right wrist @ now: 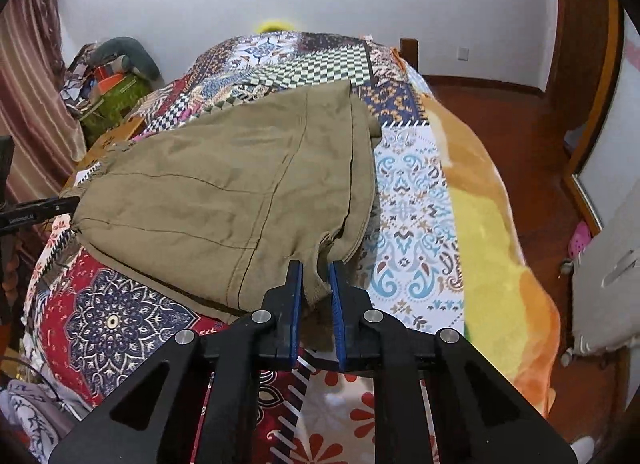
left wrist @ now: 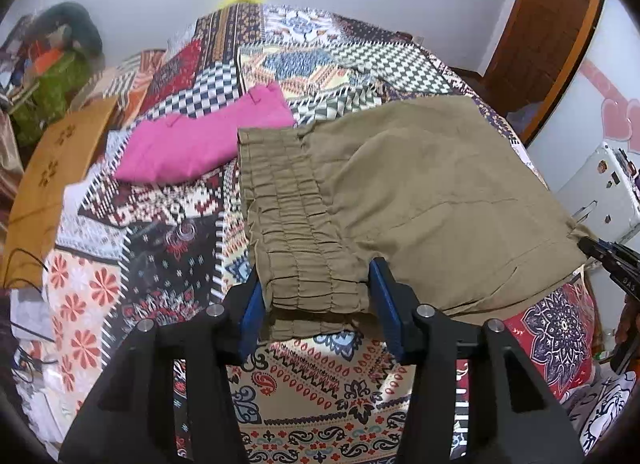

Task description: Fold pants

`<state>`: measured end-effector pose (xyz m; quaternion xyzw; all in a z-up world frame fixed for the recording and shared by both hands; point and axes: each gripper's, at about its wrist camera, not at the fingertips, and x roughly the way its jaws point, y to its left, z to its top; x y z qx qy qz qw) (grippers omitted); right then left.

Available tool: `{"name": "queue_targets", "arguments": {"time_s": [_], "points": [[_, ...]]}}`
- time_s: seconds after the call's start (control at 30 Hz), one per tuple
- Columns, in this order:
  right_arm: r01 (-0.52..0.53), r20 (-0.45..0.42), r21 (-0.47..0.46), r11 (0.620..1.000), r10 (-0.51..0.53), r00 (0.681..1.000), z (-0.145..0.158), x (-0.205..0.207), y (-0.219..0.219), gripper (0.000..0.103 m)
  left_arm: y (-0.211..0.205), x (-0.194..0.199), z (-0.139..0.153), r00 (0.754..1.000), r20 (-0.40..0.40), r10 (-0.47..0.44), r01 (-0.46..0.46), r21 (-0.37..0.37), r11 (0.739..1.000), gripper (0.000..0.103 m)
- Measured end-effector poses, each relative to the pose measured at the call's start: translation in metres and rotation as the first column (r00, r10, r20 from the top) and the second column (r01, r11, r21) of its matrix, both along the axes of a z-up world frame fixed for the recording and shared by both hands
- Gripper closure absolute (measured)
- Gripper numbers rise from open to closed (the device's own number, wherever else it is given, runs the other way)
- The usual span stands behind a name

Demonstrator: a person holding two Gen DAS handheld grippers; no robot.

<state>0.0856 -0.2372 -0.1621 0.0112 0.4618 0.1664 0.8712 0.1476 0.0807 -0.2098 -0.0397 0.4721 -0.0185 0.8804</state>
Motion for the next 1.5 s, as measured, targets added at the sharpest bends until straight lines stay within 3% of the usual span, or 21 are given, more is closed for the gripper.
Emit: {"name": "queue_targets", "arguments": {"time_s": [0.13,0.23,0.43,0.53,0.67,1.03,1.27,1.5], "points": [[-0.003,-0.005,-0.017,1.0,0.003,1.0,-0.001,-0.002,-0.002,0.092,-0.004,0.004,0.005,1.0,0.018,-0.021,0.021,0.033,0.999,0.054],[-0.005,-0.04,-0.01,1.0,0.004,0.999,-0.012,-0.001,-0.002,0.092,-0.005,0.008,-0.008,0.999,-0.016,-0.028,0.028,0.061,0.998,0.054],[-0.021,-0.101,-0.012,1.0,0.02,0.995,-0.03,-0.001,0.003,0.091,0.006,0.006,-0.027,0.999,-0.051,-0.016,0.016,0.006,1.0,0.048],[-0.019,-0.107,-0.024,1.0,0.017,0.994,-0.028,0.0,0.001,0.087,0.012,0.005,-0.023,0.998,-0.055,-0.005,0.004,-0.023,1.0,0.045],[-0.002,-0.116,-0.038,0.999,-0.002,0.993,-0.02,0.002,-0.007,0.077,0.013,0.002,-0.008,0.999,-0.035,0.008,-0.008,0.004,1.0,0.038],[0.012,-0.004,-0.02,1.0,-0.012,1.0,0.017,0.035,-0.011,0.068,0.025,0.032,0.044,0.996,0.074,0.039,-0.042,0.035,0.999,0.036],[0.006,0.055,0.003,1.0,-0.006,0.998,0.026,0.082,-0.001,0.067,0.036,0.075,0.036,0.997,0.042,0.07,-0.071,0.02,0.997,0.036],[-0.004,0.059,-0.005,1.0,0.004,0.998,0.016,0.13,0.006,0.067,0.046,0.116,0.011,0.995,-0.021,0.094,-0.094,-0.014,0.995,0.036]]}}
